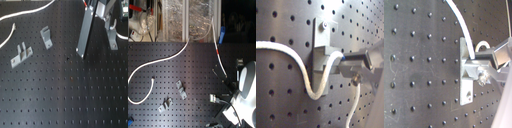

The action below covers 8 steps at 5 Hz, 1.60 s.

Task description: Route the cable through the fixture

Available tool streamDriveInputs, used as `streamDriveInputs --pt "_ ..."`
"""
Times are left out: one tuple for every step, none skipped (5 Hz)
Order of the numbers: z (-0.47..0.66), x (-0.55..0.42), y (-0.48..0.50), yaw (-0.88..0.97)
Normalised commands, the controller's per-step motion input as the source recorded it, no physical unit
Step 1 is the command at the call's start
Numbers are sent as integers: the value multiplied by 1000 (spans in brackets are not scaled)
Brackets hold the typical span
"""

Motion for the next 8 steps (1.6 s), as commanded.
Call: streamDriveInputs --pt "39 -213 -208 0" --pt "56 -268 -227 0" --pt "139 -262 -158 0" --pt "195 -107 112 0" --pt "230 -41 265 -46" --pt "332 -40 196 -54" --pt "355 157 169 -126" --pt "262 279 182 -63"
